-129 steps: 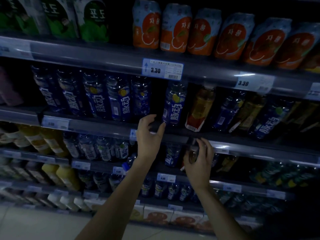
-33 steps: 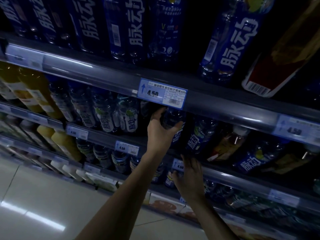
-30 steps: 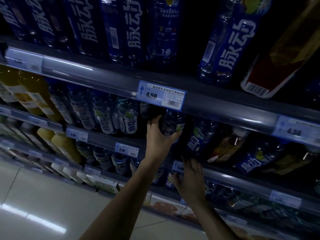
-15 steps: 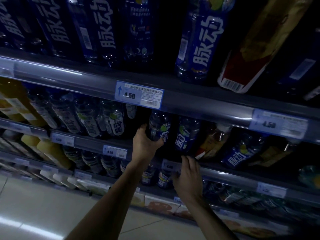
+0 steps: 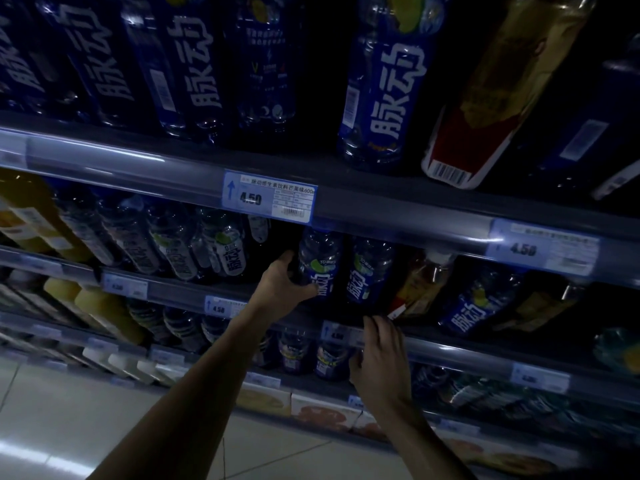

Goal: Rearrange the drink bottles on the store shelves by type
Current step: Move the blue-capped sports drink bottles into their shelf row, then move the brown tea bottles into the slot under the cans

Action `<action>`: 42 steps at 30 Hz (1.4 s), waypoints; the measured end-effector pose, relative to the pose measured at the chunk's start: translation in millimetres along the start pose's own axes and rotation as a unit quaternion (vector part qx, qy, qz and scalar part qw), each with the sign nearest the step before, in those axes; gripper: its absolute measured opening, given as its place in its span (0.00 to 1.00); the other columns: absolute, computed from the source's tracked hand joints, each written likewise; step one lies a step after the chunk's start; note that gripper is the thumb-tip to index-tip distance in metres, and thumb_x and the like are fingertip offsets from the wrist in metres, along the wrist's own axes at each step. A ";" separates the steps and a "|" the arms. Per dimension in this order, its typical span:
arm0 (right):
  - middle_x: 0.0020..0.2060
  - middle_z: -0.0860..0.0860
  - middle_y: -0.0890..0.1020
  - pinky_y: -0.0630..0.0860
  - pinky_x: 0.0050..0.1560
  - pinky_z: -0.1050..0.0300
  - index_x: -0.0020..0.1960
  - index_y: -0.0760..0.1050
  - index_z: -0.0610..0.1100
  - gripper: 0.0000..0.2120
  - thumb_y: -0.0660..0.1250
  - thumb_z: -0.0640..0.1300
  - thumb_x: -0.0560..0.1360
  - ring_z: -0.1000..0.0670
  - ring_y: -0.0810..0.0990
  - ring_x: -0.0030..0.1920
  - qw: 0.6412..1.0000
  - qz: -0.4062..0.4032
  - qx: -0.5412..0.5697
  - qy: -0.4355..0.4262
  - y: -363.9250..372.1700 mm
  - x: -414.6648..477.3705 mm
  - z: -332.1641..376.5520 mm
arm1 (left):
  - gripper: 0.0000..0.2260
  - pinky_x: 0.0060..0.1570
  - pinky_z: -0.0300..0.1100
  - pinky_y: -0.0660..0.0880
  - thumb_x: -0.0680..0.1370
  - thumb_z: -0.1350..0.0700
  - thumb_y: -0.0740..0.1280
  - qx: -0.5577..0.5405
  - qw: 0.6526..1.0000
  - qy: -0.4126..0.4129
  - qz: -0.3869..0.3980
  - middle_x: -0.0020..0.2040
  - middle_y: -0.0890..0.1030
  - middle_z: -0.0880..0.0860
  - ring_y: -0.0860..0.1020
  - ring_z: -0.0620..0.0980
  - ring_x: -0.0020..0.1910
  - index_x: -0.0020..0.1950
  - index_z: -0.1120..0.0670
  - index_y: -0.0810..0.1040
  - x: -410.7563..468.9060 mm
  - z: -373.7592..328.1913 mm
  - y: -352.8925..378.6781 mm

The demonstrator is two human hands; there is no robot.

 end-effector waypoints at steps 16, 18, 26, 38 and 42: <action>0.75 0.46 0.59 0.54 0.75 0.52 0.76 0.56 0.41 0.32 0.63 0.49 0.77 0.45 0.55 0.75 1.000 0.010 0.028 0.011 -1.6 -1.8 0.6 | 0.25 0.48 0.35 0.72 0.70 0.52 0.76 -0.014 0.998 0.011 -0.052 0.53 0.77 0.41 0.75 0.39 0.51 0.64 0.51 0.72 -11.2 5.7 -2.4; 0.75 0.46 0.59 0.55 0.75 0.53 0.76 0.56 0.41 0.32 0.63 0.49 0.77 0.45 0.56 0.75 0.999 0.008 0.039 0.011 -5.4 -4.3 1.4 | 0.27 0.47 0.35 0.70 0.70 0.51 0.76 -0.032 0.996 -0.004 -0.086 0.53 0.74 0.41 0.72 0.40 0.51 0.66 0.52 0.70 -19.6 6.1 -3.9; 0.73 0.47 0.62 0.61 0.71 0.52 0.76 0.57 0.43 0.31 0.64 0.49 0.77 0.46 0.60 0.72 0.996 -0.019 0.081 0.019 -40.3 -8.1 2.4 | 0.19 0.52 0.47 0.76 0.71 0.52 0.75 -0.036 0.993 -0.028 -0.110 0.52 0.78 0.45 0.77 0.47 0.52 0.59 0.50 0.73 -52.1 0.7 0.7; 0.60 0.48 0.74 0.72 0.59 0.51 0.64 0.69 0.44 0.20 0.67 0.46 0.74 0.45 0.73 0.59 0.986 -0.096 0.127 0.048 -102.0 -21.4 -25.9 | 0.10 0.38 0.28 0.71 0.73 0.60 0.71 -0.018 0.995 0.018 -0.095 0.43 0.79 0.41 0.77 0.35 0.42 0.50 0.48 0.76 -85.2 -51.5 31.0; 0.65 0.45 0.72 0.71 0.63 0.52 0.72 0.65 0.42 0.28 0.66 0.48 0.75 0.44 0.71 0.64 0.984 -0.106 0.118 0.079 -111.8 -24.8 -54.3 | 0.11 0.36 0.25 0.70 0.73 0.61 0.71 -0.039 0.995 0.044 -0.085 0.42 0.79 0.42 0.77 0.35 0.41 0.49 0.47 0.76 -86.5 -72.0 63.6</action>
Point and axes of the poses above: each hand's wrist, its own x-axis towards the middle knuckle, its own y-axis out of the palm, z = x × y, the point moved 8 cm from there along x, towards the middle knuckle
